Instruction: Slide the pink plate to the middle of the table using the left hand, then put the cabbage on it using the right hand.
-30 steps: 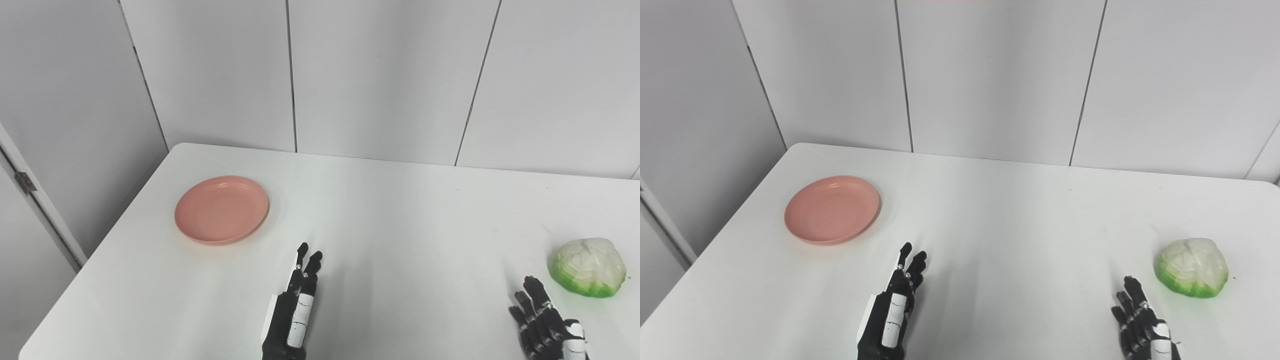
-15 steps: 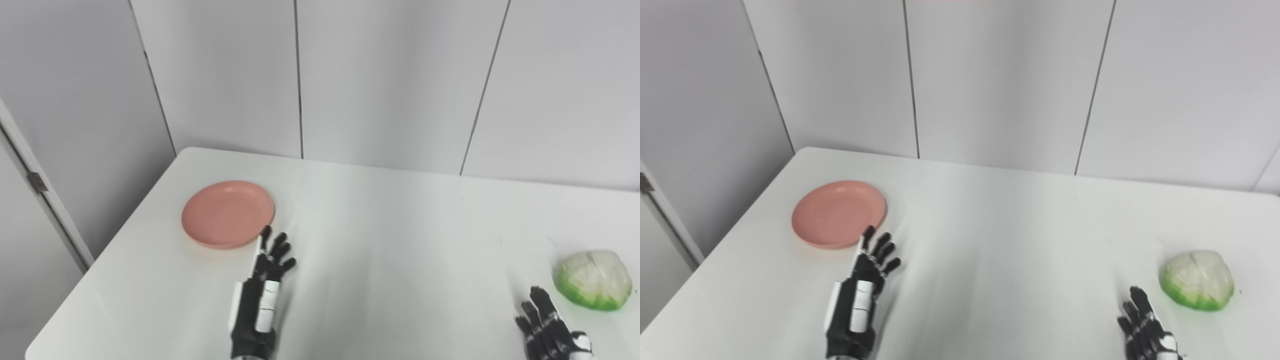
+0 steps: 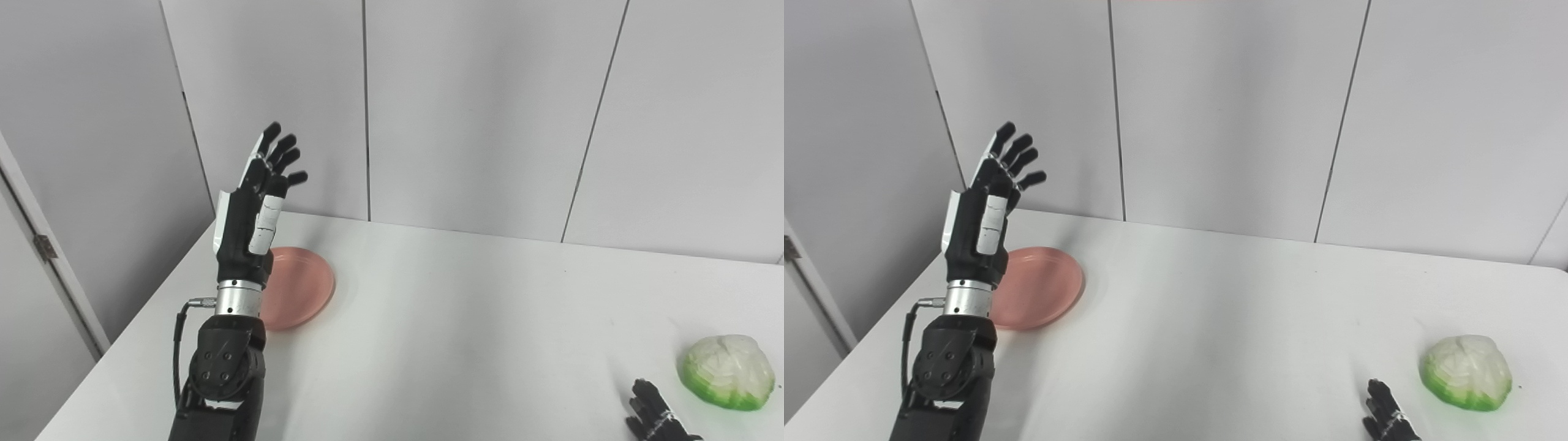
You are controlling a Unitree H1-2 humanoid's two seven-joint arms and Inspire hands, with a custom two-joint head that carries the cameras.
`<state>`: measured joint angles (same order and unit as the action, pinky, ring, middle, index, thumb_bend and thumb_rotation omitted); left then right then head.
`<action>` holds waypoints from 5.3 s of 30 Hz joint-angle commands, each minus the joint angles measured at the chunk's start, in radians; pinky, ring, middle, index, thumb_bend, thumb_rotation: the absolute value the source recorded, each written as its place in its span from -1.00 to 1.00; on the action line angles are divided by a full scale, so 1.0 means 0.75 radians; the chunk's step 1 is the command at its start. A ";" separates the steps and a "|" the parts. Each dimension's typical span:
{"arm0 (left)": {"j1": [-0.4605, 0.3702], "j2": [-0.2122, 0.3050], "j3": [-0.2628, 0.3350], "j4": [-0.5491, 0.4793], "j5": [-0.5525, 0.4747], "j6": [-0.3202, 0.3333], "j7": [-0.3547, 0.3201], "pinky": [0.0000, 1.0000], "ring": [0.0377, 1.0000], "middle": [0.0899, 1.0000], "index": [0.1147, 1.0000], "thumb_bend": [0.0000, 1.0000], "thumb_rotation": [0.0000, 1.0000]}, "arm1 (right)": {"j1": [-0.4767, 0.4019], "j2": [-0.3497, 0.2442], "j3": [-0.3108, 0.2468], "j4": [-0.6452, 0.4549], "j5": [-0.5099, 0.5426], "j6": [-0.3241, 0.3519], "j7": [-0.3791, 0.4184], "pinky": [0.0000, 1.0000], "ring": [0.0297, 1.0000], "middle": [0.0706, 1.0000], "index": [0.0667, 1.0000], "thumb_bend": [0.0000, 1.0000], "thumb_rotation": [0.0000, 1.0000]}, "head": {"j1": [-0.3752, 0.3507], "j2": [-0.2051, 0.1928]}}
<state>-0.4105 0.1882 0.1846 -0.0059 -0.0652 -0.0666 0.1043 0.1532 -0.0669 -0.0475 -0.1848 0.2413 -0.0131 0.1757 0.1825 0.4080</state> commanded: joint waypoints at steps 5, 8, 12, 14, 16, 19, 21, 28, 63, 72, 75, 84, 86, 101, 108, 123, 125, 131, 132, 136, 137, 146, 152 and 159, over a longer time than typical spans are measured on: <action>-0.176 0.238 0.058 0.368 0.121 -0.160 0.035 0.54 0.77 0.79 0.80 0.78 0.87 | 0.108 0.017 0.033 -0.041 -0.010 -0.001 -0.002 1.00 0.96 0.88 0.77 0.79 1.00 | 0.005 0.033; -0.231 0.316 0.060 0.596 0.187 -0.266 0.081 0.51 0.76 0.77 0.80 0.77 0.86 | 0.115 0.014 0.040 -0.063 -0.013 0.010 -0.006 1.00 0.93 0.85 0.76 0.80 1.00 | 0.004 0.040; -0.273 0.355 0.087 0.781 0.176 -0.298 0.121 0.56 0.76 0.77 0.77 0.57 0.73 | 0.123 0.002 0.052 -0.079 -0.014 0.009 -0.007 1.00 0.92 0.82 0.77 0.80 1.00 | -0.007 0.057; -0.300 0.365 0.116 0.890 0.131 -0.301 0.128 0.60 0.76 0.76 0.75 0.50 0.68 | 0.128 0.003 0.054 -0.089 -0.017 0.010 -0.011 1.00 0.91 0.79 0.76 0.79 1.00 | -0.011 0.062; -0.324 0.373 0.142 0.978 0.085 -0.292 0.123 0.61 0.77 0.76 0.75 0.51 0.72 | 0.133 0.003 0.057 -0.096 -0.023 0.009 -0.013 1.00 0.90 0.77 0.75 0.80 1.00 | -0.017 0.070; -0.346 0.391 0.137 1.086 0.090 -0.318 0.130 0.51 0.76 0.76 0.77 0.40 0.81 | 0.138 0.002 0.062 -0.106 -0.032 0.011 -0.014 1.00 0.90 0.78 0.76 0.82 1.00 | -0.024 0.082; -0.347 0.387 0.145 1.120 0.052 -0.308 0.085 0.55 0.71 0.75 0.78 0.39 0.79 | 0.140 0.001 0.065 -0.108 -0.033 0.009 -0.013 1.00 0.90 0.77 0.75 0.83 1.00 | -0.029 0.086; -0.328 0.363 0.136 1.223 -0.087 -0.295 -0.107 0.47 0.75 0.69 0.76 0.75 0.66 | 0.142 0.006 0.078 -0.117 -0.048 -0.008 -0.014 0.99 0.87 0.72 0.74 0.78 1.00 | -0.055 0.101; -0.388 0.187 -0.035 1.369 -0.165 -0.309 -0.365 0.35 0.64 0.65 0.76 0.73 0.67 | 0.166 0.025 0.133 -0.187 -0.060 0.046 -0.027 0.96 0.84 0.70 0.73 0.78 1.00 | -0.134 0.154; -0.381 0.123 -0.029 1.313 -0.180 -0.262 -0.345 0.31 0.60 0.61 0.71 0.77 0.70 | 0.164 0.025 0.149 -0.198 -0.054 0.043 -0.024 0.95 0.85 0.71 0.74 0.72 1.00 | -0.157 0.177; -0.374 0.085 -0.015 1.278 -0.208 -0.239 -0.355 0.32 0.61 0.60 0.73 0.78 0.66 | 0.165 0.022 0.155 -0.207 -0.056 0.044 -0.025 0.95 0.85 0.72 0.74 0.73 1.00 | -0.163 0.189; -0.306 -0.091 0.031 1.132 -0.264 -0.170 -0.251 0.40 0.67 0.66 0.73 0.71 0.62 | 0.160 0.014 0.181 -0.239 -0.059 0.071 -0.048 0.92 0.84 0.72 0.74 0.71 1.00 | -0.186 0.239; -0.287 -0.125 0.032 1.108 -0.249 -0.161 -0.207 0.36 0.67 0.67 0.74 0.73 0.66 | 0.158 0.016 0.190 -0.245 -0.067 0.071 -0.057 0.92 0.84 0.72 0.73 0.70 1.00 | -0.194 0.249; -0.098 -0.289 -0.032 0.777 -0.198 0.053 -0.108 0.47 0.72 0.69 0.78 0.72 0.67 | 0.106 0.035 0.270 -0.252 -0.137 0.101 -0.115 0.88 0.83 0.68 0.68 0.70 1.00 | -0.322 0.316; -0.033 -0.352 -0.070 0.706 -0.171 0.108 -0.098 0.56 0.74 0.69 0.78 0.70 0.64 | 0.091 0.059 0.316 -0.262 -0.187 0.123 -0.155 0.87 0.80 0.64 0.67 0.76 0.98 | -0.391 0.329; -0.048 -0.395 -0.125 0.718 -0.129 0.097 -0.099 0.49 0.72 0.68 0.80 0.78 0.66 | 0.068 0.072 0.383 -0.232 -0.281 0.095 -0.220 0.82 0.77 0.61 0.68 0.71 1.00 | -0.444 0.311; -0.059 -0.397 -0.125 0.726 -0.132 0.095 -0.095 0.50 0.71 0.67 0.78 0.77 0.65 | 0.065 0.074 0.387 -0.223 -0.293 0.090 -0.227 0.80 0.77 0.61 0.67 0.72 1.00 | -0.453 0.306; -0.081 -0.384 -0.130 0.764 -0.121 0.081 -0.089 0.48 0.69 0.66 0.77 0.75 0.68 | 0.054 0.067 0.413 -0.200 -0.577 0.048 -0.335 0.49 0.64 0.68 0.73 0.62 0.88 | -0.483 0.287; -0.084 -0.381 -0.123 0.774 -0.133 0.077 -0.095 0.50 0.70 0.66 0.77 0.75 0.67 | 0.050 0.066 0.416 -0.204 -0.636 0.055 -0.358 0.46 0.62 0.70 0.75 0.65 0.82 | -0.500 0.278; -0.088 -0.356 -0.107 0.817 -0.157 0.054 -0.128 0.54 0.73 0.67 0.78 0.75 0.63 | 0.033 0.088 0.396 -0.228 -0.781 0.055 -0.439 0.43 0.59 0.71 0.77 0.77 0.86 | -0.550 0.254; -0.088 -0.350 -0.100 0.830 -0.165 0.047 -0.141 0.53 0.73 0.68 0.79 0.75 0.64 | 0.025 0.089 0.390 -0.248 -0.811 0.065 -0.449 0.43 0.60 0.72 0.79 0.79 0.89 | -0.560 0.250; -0.120 -0.301 -0.072 0.968 -0.177 -0.027 -0.205 0.50 0.72 0.69 0.78 0.71 0.66 | -0.196 0.003 0.288 -0.590 -1.033 0.529 -0.252 0.23 0.60 0.79 0.93 0.87 0.29 | -0.689 0.199; -0.145 -0.307 -0.068 1.043 -0.184 -0.085 -0.238 0.55 0.75 0.67 0.81 0.75 0.68 | -0.473 -0.079 0.045 -0.679 -1.342 0.644 0.216 0.24 0.64 0.87 0.99 1.00 -0.18 | -0.714 0.178; -0.169 -0.315 -0.052 1.105 -0.188 -0.105 -0.243 0.59 0.75 0.66 0.81 0.73 0.68 | -0.794 -0.252 -0.107 -0.588 -1.628 0.643 0.667 0.17 0.71 0.86 0.86 1.00 -0.37 | -0.733 0.154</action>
<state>-0.5833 -0.0458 0.1387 0.7536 -0.1900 -0.1934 -0.0823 -0.3917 -0.2375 -0.1337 -0.6303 -0.9579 0.4742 0.6297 -0.3682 0.5231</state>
